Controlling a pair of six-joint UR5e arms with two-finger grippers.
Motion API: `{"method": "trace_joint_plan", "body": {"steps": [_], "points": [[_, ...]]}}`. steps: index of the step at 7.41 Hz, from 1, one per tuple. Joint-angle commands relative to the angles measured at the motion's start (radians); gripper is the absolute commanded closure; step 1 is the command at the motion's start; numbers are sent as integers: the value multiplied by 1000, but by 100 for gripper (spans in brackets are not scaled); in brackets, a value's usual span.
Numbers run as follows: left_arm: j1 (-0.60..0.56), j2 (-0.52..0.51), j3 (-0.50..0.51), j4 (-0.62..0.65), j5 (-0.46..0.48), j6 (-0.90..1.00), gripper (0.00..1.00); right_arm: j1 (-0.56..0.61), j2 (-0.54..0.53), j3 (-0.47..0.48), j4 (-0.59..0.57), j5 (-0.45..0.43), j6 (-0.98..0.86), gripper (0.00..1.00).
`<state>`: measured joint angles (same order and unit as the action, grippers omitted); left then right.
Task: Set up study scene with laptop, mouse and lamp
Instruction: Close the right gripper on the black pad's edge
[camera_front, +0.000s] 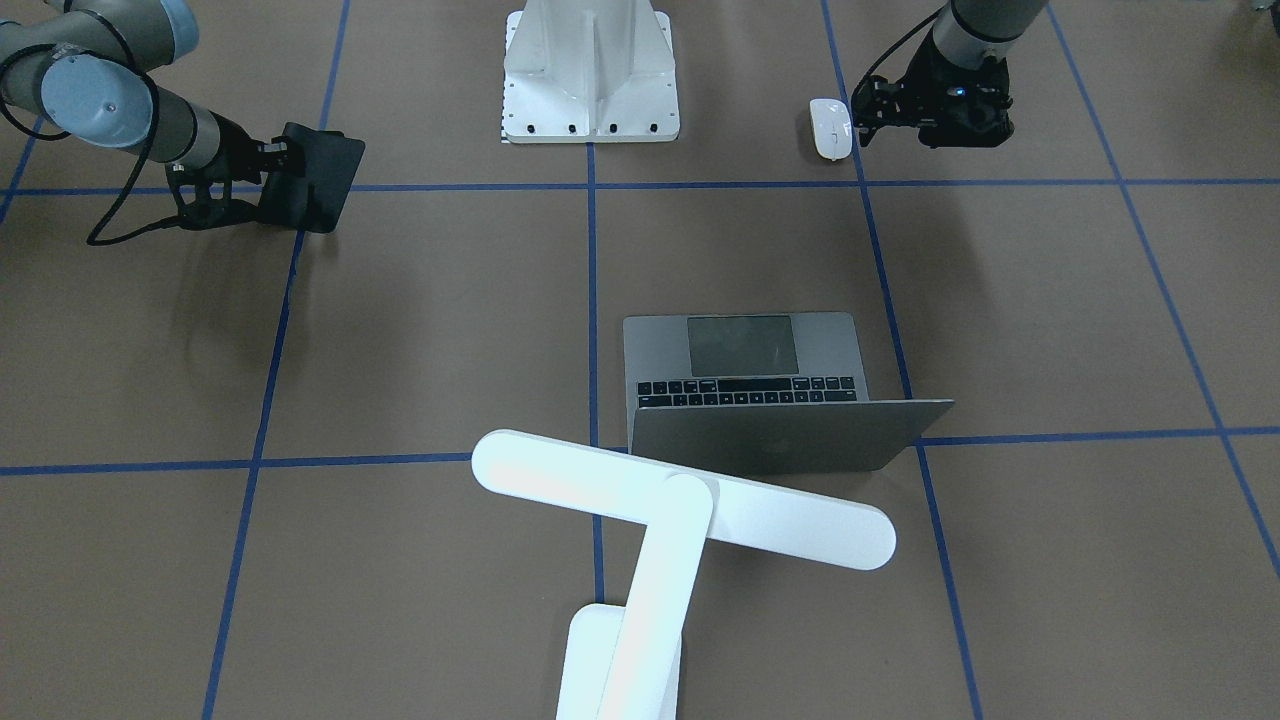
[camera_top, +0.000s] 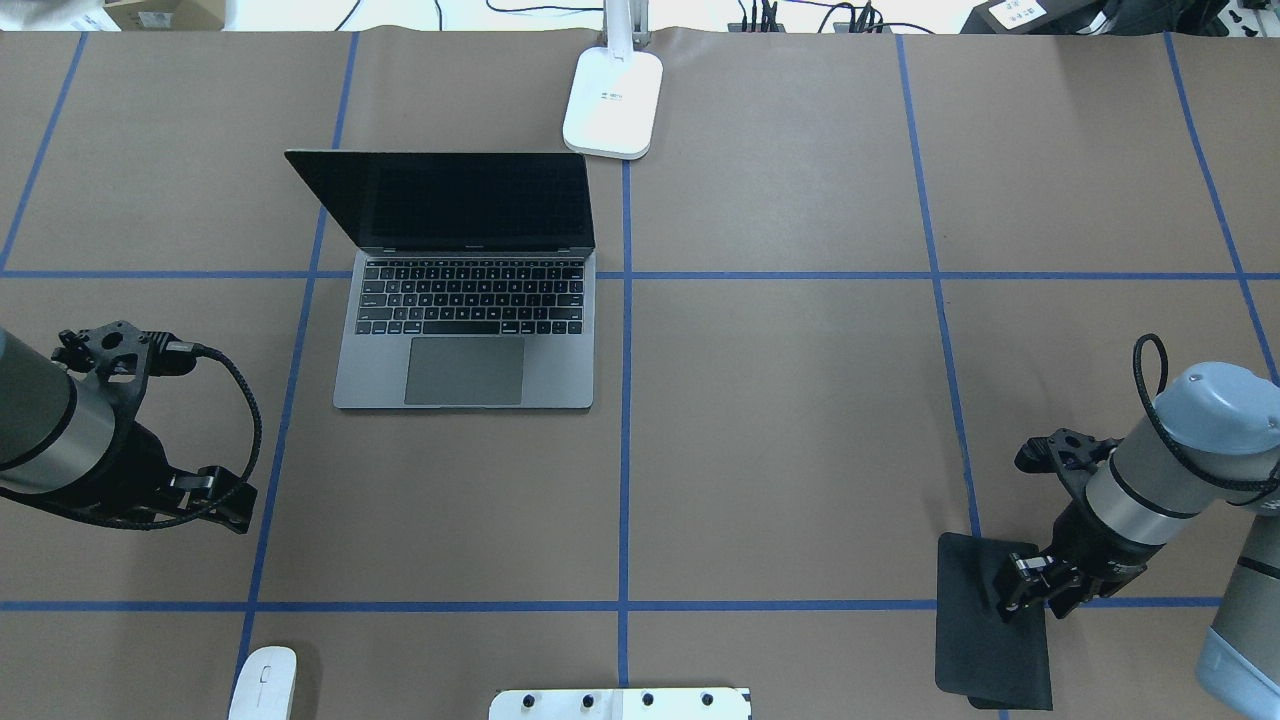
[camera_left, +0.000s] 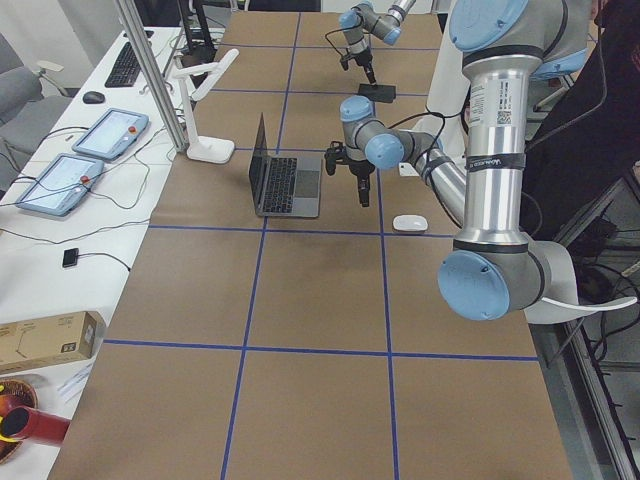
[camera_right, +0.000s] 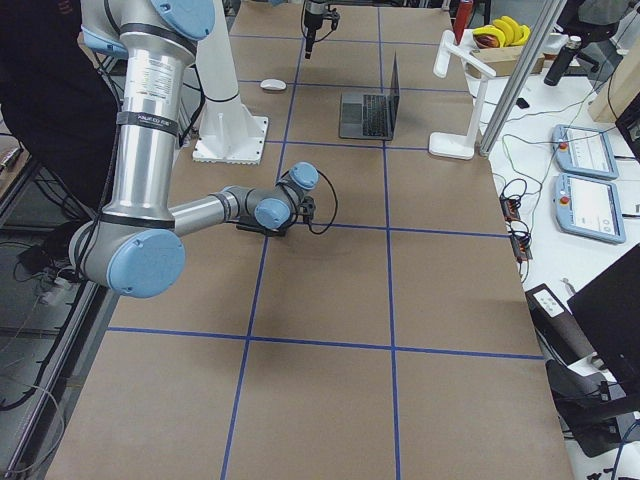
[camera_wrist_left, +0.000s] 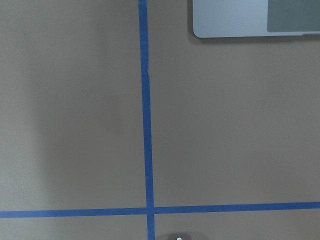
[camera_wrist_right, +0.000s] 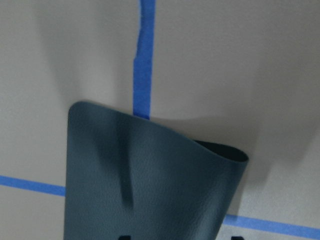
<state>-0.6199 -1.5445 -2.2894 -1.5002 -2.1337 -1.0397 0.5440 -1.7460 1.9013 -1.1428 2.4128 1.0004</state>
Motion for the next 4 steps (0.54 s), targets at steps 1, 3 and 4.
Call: {"method": "trace_joint_plan", "body": {"steps": [1,3,4], "points": [[-4,1,-1,0,0,10,9,-4,0,-1,0,0,0,40],[-8,20,-7,0,0,24,9,4,0,4,0,3,0,54],[-9,30,-10,0,0,29,9,-2,0,5,0,3,-2,65]]}}
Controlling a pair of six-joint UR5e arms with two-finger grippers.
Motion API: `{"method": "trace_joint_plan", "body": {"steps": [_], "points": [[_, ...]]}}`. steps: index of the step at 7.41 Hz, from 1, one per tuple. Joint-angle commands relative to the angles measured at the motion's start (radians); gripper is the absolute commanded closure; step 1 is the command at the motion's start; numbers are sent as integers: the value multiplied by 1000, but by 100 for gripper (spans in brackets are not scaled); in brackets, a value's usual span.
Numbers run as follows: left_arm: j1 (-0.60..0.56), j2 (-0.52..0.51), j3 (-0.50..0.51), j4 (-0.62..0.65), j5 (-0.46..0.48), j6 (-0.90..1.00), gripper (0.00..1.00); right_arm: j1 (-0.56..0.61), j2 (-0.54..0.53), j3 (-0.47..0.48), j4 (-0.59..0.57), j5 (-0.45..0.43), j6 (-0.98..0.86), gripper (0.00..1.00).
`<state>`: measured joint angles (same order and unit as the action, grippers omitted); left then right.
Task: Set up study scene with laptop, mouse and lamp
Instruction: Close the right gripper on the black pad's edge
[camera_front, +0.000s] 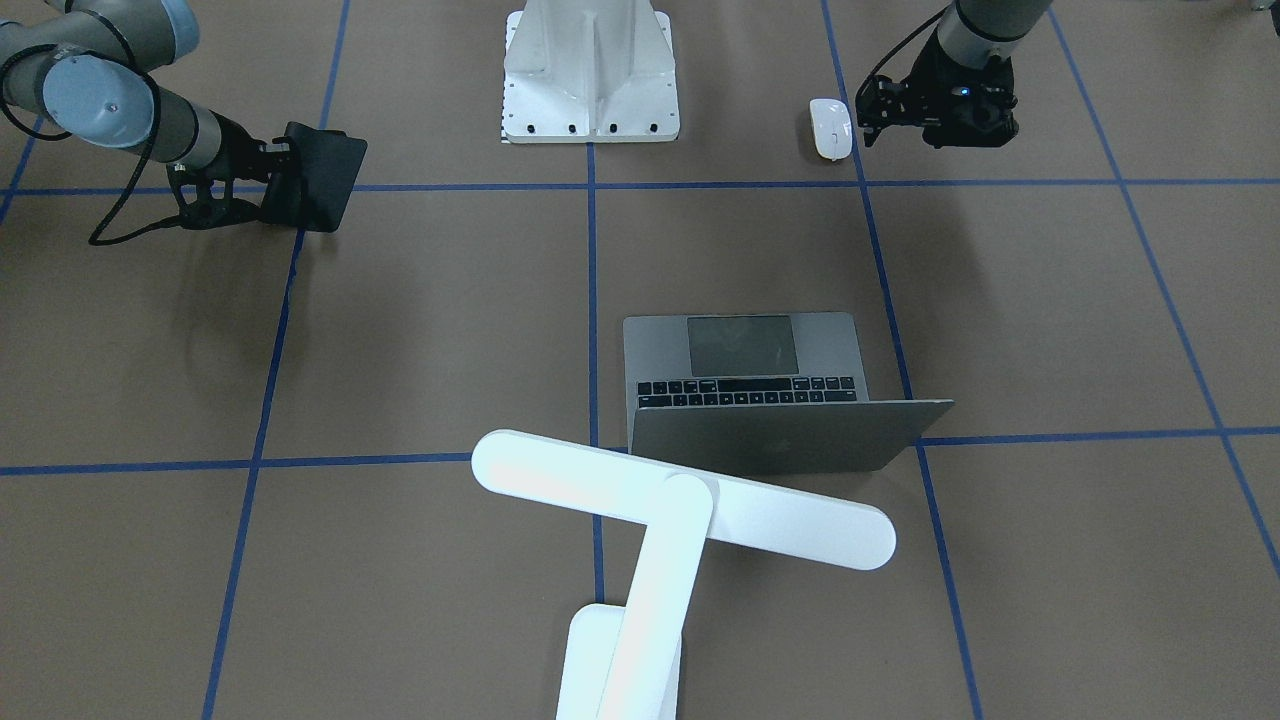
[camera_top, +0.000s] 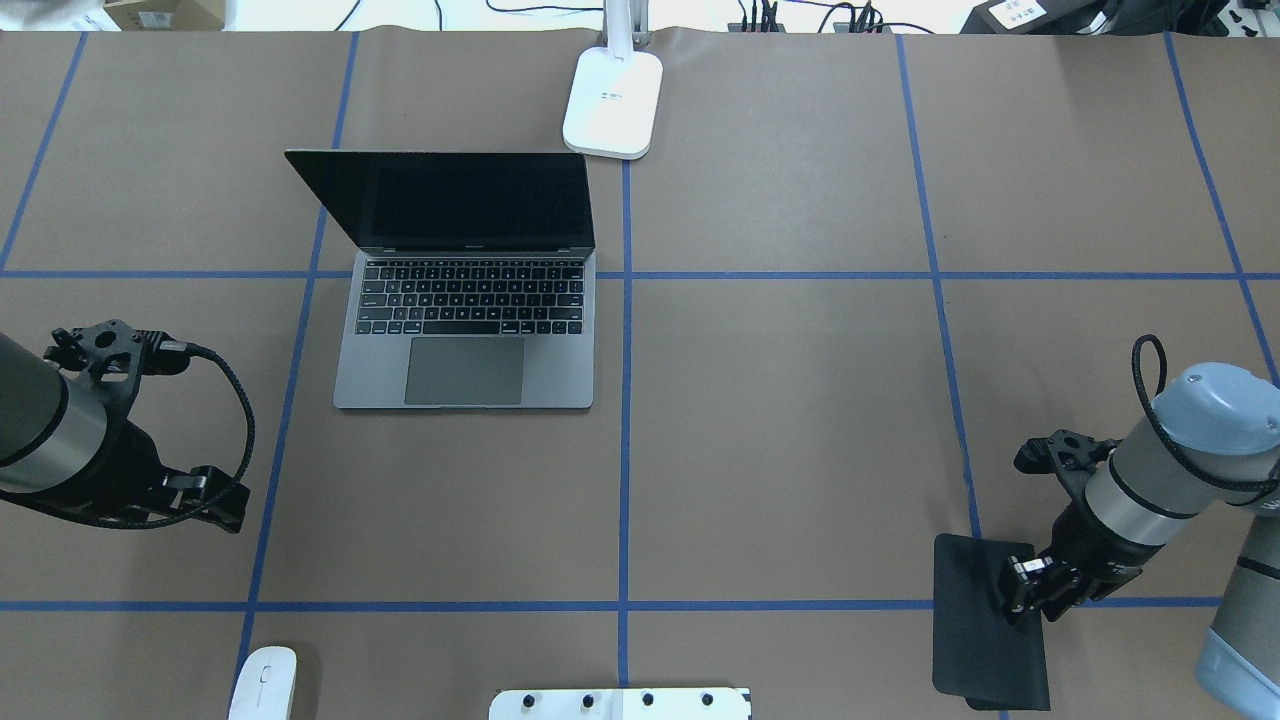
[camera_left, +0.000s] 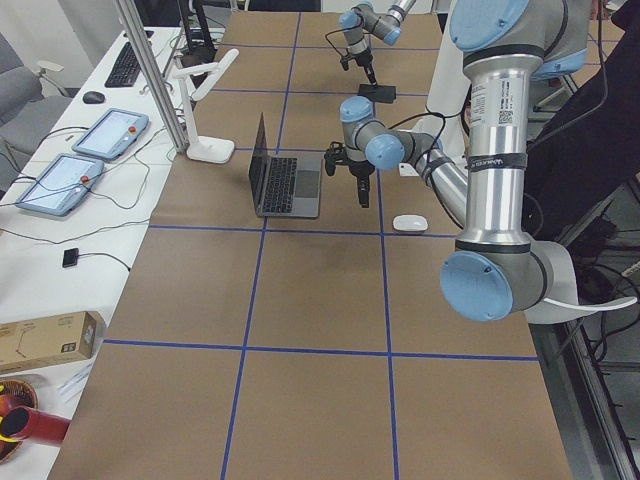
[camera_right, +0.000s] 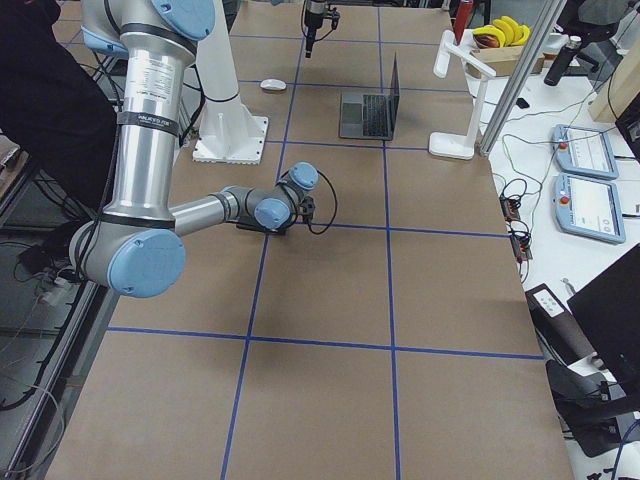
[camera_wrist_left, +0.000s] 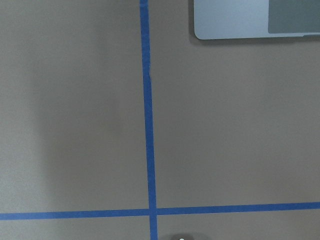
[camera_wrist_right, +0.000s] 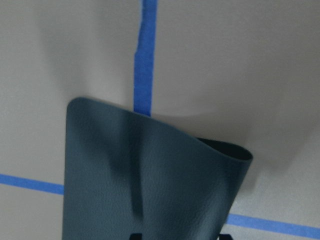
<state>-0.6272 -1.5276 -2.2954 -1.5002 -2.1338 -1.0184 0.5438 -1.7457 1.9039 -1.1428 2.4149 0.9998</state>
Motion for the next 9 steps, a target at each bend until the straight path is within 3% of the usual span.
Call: {"method": "trace_joint_plan", "body": {"steps": [1,9], "points": [[-2,14,-4,0,0,8,9,-5,0,4,0,1,-1,73],[-3,18,-19,-2,-2,8,10,30,8,27,0,-13,-52,86]]}}
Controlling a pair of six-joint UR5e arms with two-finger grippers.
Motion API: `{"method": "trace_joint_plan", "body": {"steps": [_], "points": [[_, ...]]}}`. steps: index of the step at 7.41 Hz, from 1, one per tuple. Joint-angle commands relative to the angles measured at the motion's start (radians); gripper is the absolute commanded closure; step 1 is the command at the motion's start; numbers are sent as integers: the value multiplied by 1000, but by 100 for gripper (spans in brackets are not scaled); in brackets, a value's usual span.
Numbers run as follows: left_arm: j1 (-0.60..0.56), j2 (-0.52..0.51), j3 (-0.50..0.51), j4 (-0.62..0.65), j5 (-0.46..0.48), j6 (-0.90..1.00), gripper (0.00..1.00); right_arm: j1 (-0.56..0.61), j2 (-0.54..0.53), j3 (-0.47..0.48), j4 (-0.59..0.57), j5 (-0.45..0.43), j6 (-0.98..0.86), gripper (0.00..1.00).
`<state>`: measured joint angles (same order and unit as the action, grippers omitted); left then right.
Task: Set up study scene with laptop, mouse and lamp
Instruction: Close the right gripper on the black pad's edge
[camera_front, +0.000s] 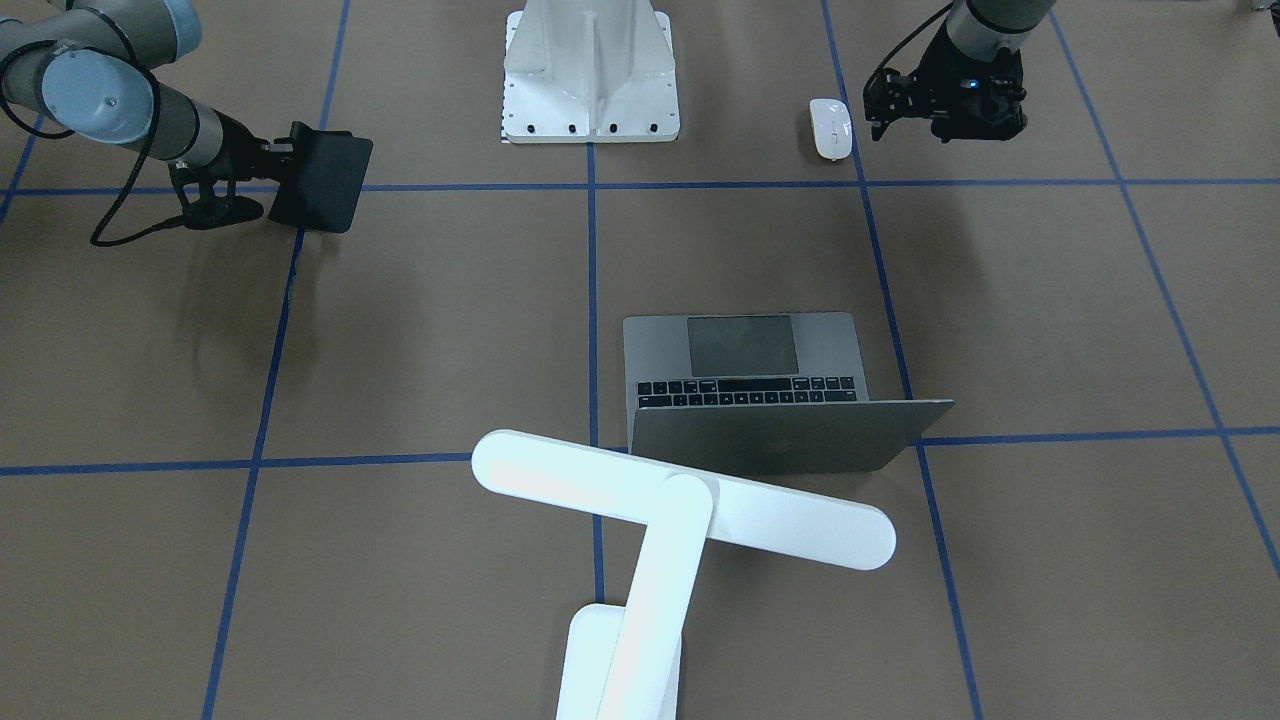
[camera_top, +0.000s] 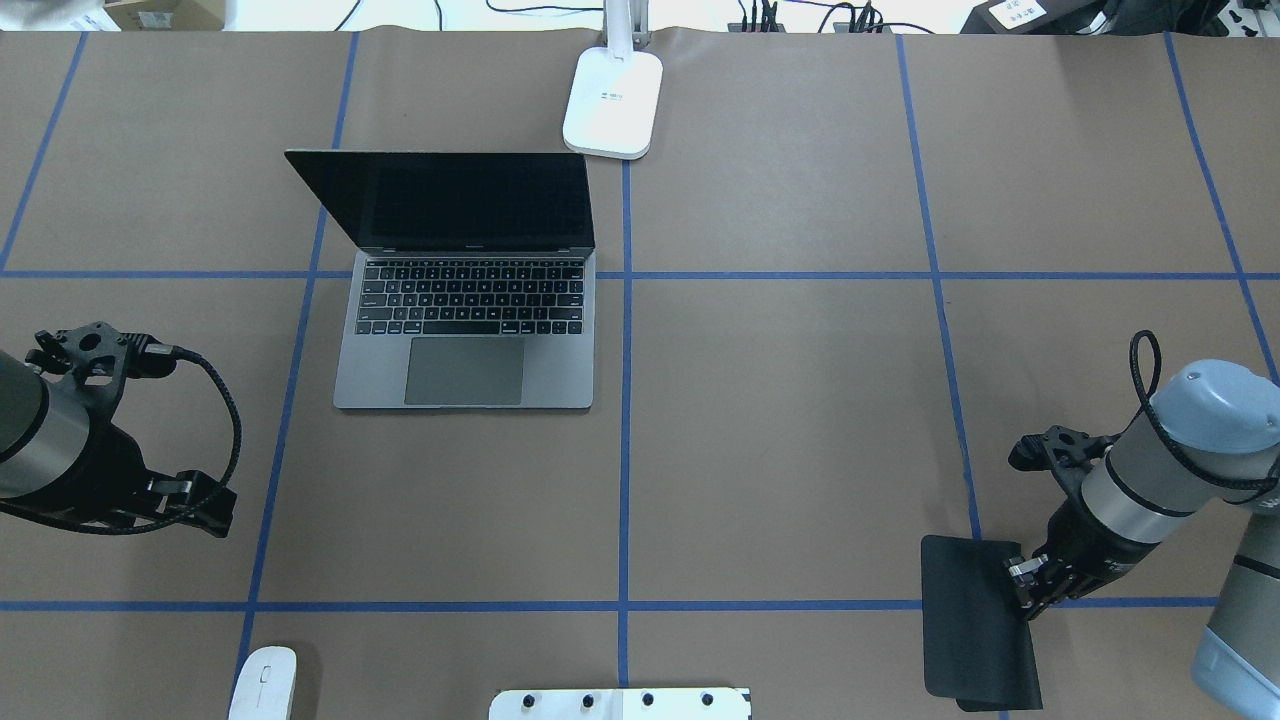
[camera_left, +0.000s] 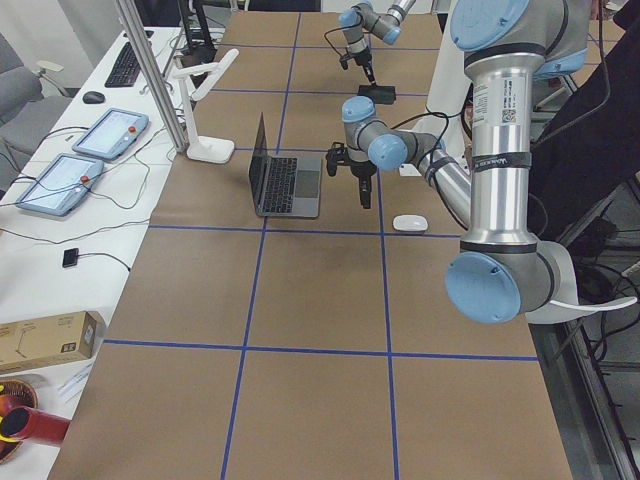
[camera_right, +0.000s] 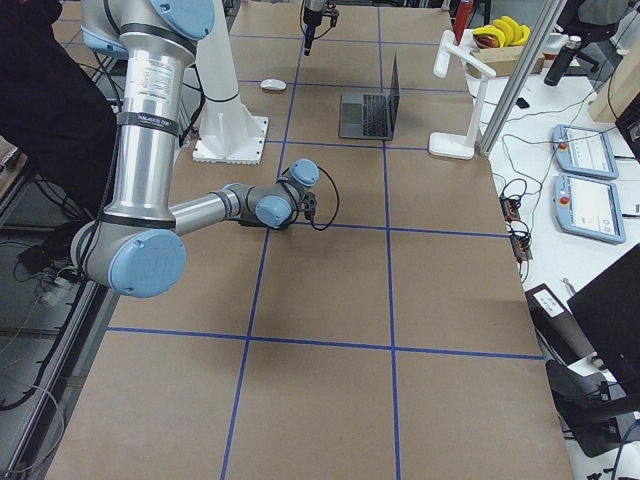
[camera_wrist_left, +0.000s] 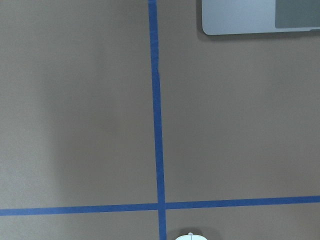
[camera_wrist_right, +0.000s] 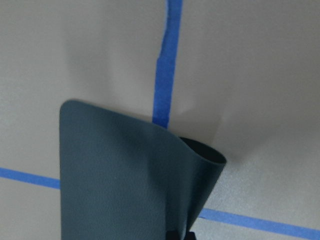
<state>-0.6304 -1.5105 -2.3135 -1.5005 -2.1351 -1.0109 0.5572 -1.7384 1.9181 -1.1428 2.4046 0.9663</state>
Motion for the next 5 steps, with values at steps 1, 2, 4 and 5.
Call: {"method": "trace_joint_plan", "body": {"steps": [1,2,4,5], "points": [[0,1,-4,-1,0,-2,10,41,0,30,0,-2,-38,86],[0,3,-9,-1,0,-3,10,76,2,56,0,-4,-58,86],[0,30,-21,-1,0,-3,10,90,2,96,0,-31,-61,87],[1,36,-23,-1,0,-3,10,117,8,133,0,-31,-63,87]]}}
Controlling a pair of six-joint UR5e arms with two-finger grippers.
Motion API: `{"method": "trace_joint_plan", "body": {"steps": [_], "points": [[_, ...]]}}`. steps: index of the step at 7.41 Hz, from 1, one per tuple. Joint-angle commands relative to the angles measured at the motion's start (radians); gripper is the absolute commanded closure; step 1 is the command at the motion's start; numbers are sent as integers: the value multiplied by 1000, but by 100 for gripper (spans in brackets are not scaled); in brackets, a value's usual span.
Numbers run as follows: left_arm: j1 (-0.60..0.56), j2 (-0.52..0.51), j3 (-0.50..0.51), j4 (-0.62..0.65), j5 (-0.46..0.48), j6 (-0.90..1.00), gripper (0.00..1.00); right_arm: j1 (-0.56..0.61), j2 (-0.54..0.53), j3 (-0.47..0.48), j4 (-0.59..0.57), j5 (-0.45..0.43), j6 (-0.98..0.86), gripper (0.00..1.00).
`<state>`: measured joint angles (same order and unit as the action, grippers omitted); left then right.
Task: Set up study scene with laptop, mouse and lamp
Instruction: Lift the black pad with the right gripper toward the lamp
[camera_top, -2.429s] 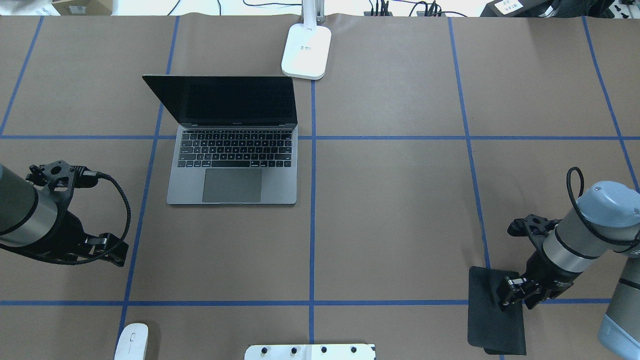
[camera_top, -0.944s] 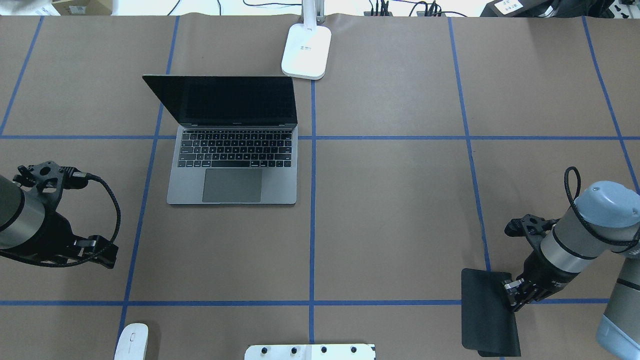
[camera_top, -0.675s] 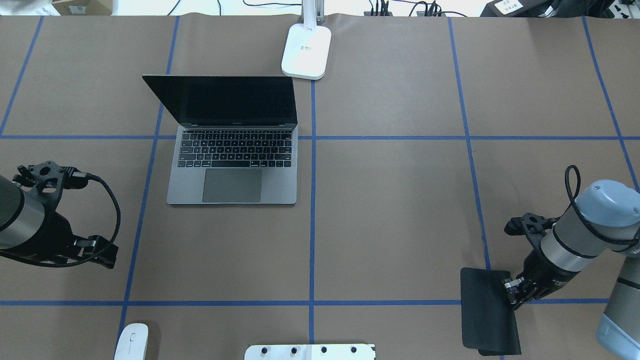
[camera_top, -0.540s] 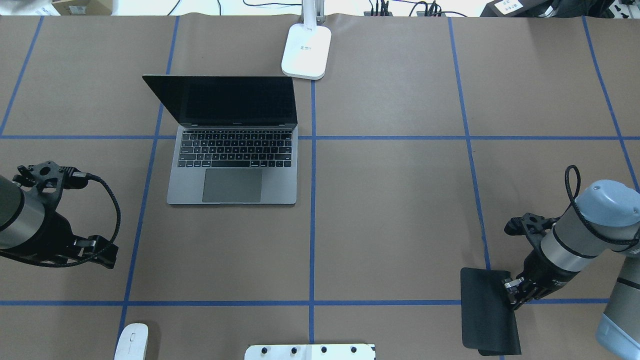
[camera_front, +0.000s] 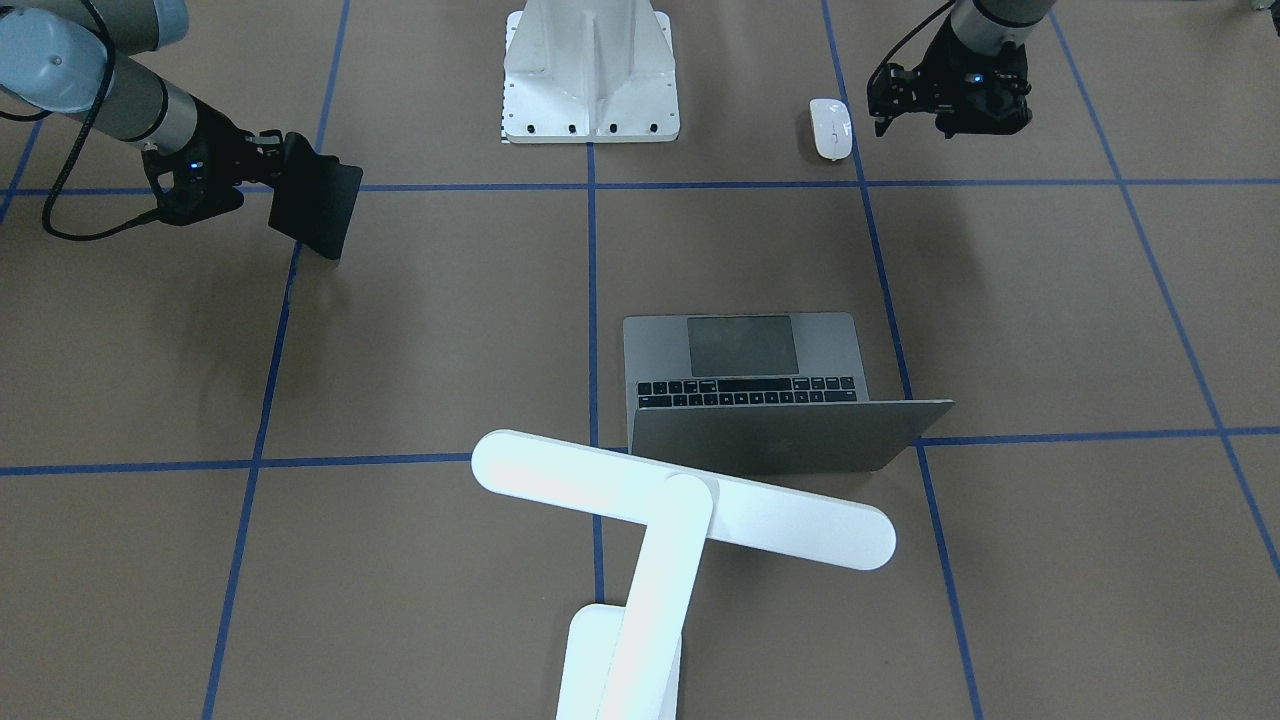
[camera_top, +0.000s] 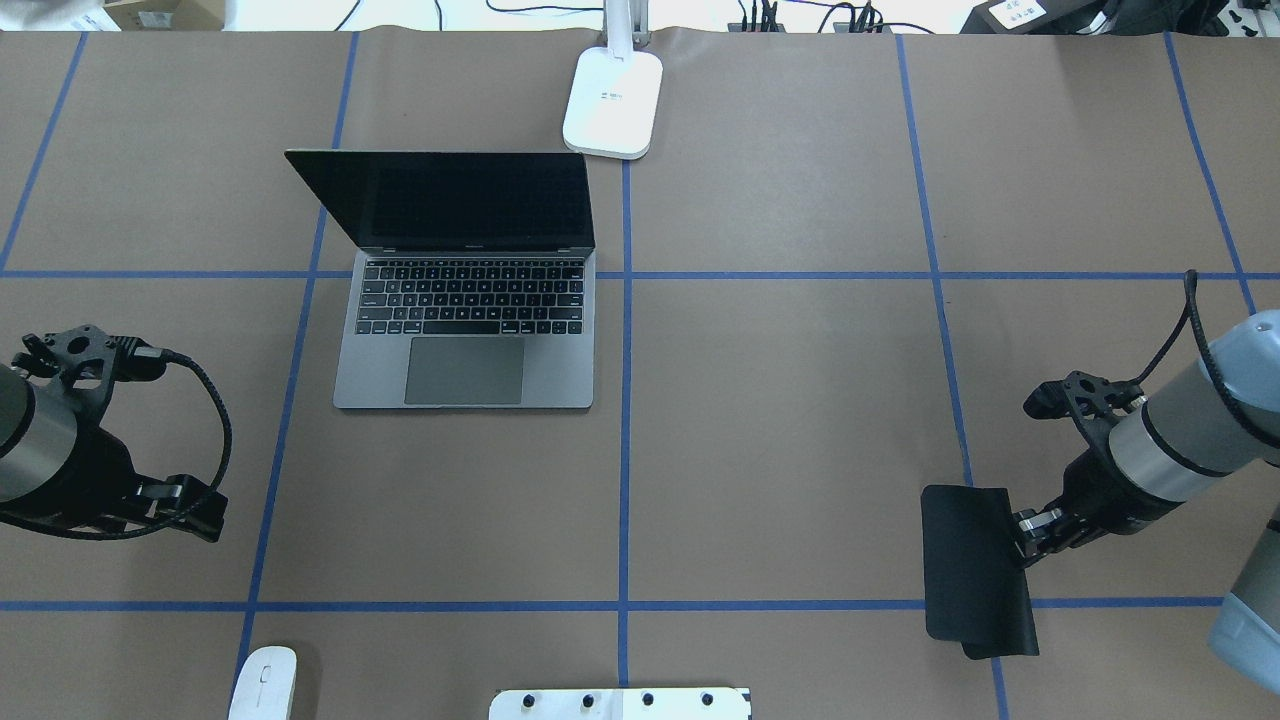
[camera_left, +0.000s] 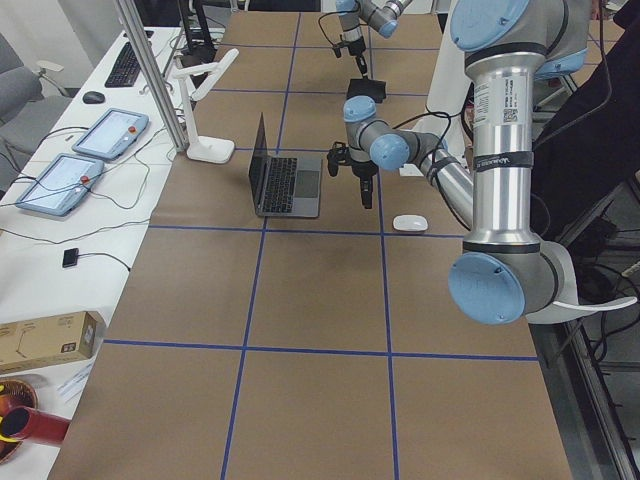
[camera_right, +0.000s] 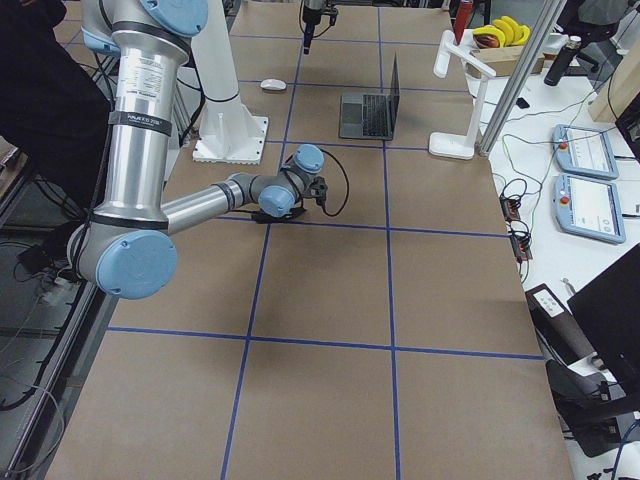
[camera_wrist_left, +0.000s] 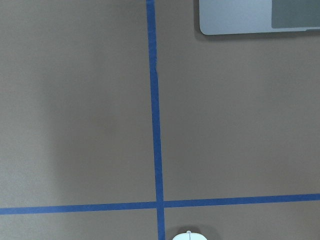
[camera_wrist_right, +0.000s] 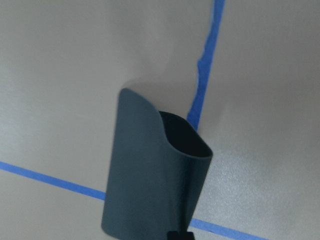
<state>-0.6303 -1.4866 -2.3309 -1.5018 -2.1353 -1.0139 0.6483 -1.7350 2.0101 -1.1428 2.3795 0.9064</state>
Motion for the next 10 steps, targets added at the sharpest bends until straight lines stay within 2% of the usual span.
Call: {"method": "trace_joint_plan", "body": {"steps": [1,2,4,6,7,8,10], "points": [[1,12,-5,-2,0,-3,10,57,14,65,-2,-5,-3,87],[1,12,-8,-5,-2,-15,9,76,31,71,-2,-5,-3,88],[32,11,-10,-82,0,-200,9,120,104,68,-41,-2,-6,88],[86,12,-8,-92,18,-297,9,157,280,73,-285,-2,-67,88],[113,28,-8,-92,53,-308,9,169,390,68,-446,-6,-117,88],[171,60,-8,-144,121,-368,9,191,496,67,-620,-8,-200,88],[223,92,-7,-195,130,-417,7,195,695,-5,-860,-37,-285,88]]}}
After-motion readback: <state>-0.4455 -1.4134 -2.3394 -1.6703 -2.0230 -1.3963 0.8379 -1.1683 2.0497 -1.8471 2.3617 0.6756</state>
